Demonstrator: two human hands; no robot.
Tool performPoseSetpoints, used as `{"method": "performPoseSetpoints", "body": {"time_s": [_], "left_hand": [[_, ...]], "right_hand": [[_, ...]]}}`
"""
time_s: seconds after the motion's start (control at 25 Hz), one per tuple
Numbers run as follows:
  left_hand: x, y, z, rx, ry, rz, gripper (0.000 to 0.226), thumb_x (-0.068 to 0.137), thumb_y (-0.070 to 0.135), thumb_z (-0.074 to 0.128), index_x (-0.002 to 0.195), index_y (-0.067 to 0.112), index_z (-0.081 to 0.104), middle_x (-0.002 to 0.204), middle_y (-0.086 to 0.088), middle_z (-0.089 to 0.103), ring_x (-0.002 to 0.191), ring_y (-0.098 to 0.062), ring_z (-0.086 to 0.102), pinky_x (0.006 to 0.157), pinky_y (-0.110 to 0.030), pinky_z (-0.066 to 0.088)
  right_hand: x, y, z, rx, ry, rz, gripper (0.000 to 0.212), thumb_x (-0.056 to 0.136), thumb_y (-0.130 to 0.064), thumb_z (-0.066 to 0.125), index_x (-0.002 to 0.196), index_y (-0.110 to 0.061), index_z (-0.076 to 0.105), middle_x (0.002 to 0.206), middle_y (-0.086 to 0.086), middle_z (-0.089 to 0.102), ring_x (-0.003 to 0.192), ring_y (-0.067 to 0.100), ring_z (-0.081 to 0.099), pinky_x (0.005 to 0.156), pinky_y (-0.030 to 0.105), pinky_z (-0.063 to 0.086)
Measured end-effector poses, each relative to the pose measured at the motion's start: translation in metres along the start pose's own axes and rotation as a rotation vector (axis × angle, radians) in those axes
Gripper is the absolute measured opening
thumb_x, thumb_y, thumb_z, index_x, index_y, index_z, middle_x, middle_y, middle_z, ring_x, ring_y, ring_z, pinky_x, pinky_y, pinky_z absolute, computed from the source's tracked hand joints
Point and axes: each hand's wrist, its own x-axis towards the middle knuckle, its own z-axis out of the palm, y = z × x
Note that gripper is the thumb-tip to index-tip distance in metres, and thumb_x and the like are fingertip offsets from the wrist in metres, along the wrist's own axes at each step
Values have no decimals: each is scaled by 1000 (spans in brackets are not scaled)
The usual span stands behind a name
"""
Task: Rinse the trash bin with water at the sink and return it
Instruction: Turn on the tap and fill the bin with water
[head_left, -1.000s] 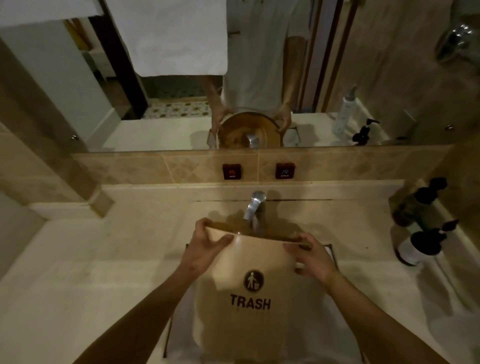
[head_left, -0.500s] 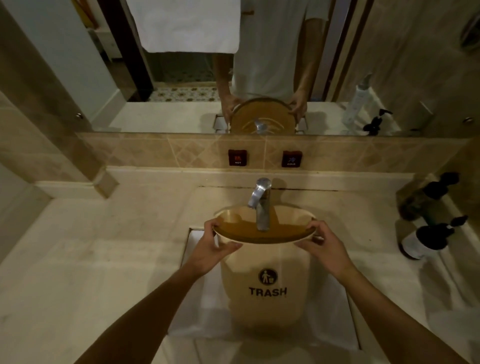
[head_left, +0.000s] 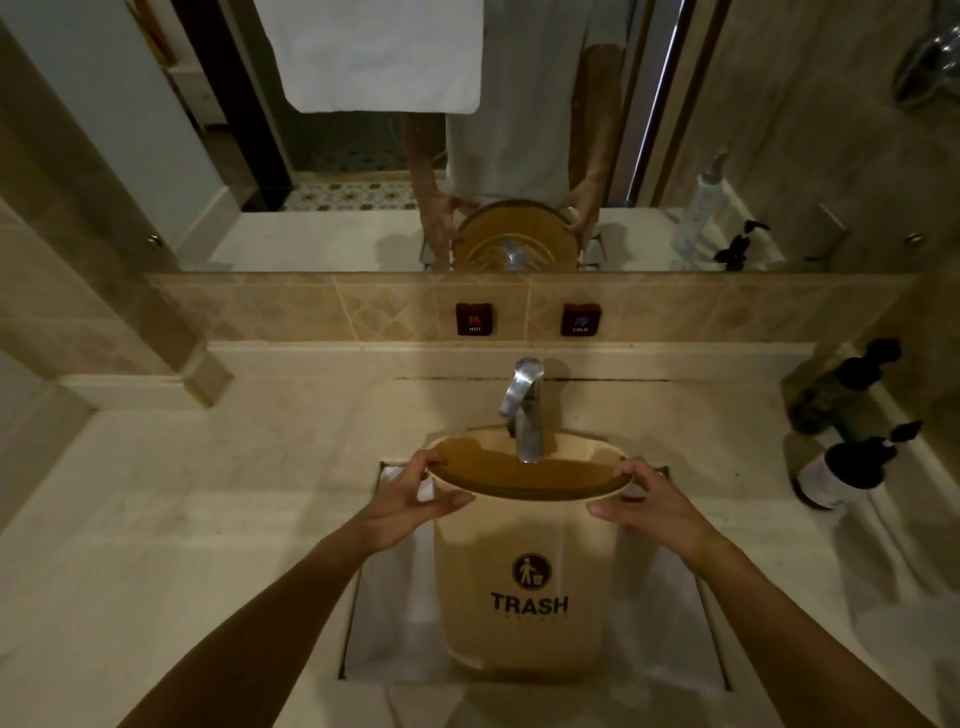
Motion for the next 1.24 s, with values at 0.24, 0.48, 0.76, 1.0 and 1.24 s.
{"method": "performPoseSetpoints", "body": {"time_s": [0.24, 0.48, 0.76, 1.0, 1.24], "left_hand": [[27, 22, -26, 131, 262, -44, 45, 92, 59, 50, 125, 30, 62, 125, 4, 52, 116, -14, 51, 102, -32, 41], [75, 95, 2, 100, 254, -40, 36, 99, 43, 49, 110, 15, 68, 103, -1, 69, 93, -16, 60, 79, -29, 44], [105, 109, 26, -235, 157, -226, 33, 102, 35, 46, 92, 8, 64, 72, -3, 61, 56, -13, 50, 48, -22, 38], [122, 128, 20, -239, 217, -354, 36, 97, 36, 54, 80, 6, 62, 71, -7, 56, 53, -16, 41, 46, -25, 34], [128, 137, 16, -221, 199, -367, 39, 97, 39, 53, 87, 2, 62, 75, -10, 55, 53, -16, 39, 47, -25, 33]], "right_hand": [[6, -5, -6, -62, 53, 78, 33, 83, -58, 60, 99, -29, 62, 109, -7, 60, 104, 12, 56, 90, 40, 53], [18, 0, -3, -106, 87, 88, 42, 82, -61, 59, 103, -25, 61, 105, 0, 62, 99, 16, 59, 91, 43, 53], [22, 0, -1, -104, 108, 76, 36, 86, -54, 60, 110, -27, 63, 107, -7, 60, 103, 14, 57, 96, 43, 50], [24, -6, 0, -85, 92, 64, 17, 91, -38, 61, 90, -23, 68, 98, -3, 65, 99, 17, 60, 95, 44, 50], [29, -2, 0, -132, 93, 54, 31, 91, -38, 60, 93, -9, 68, 100, 14, 67, 98, 26, 61, 89, 43, 48]]}}
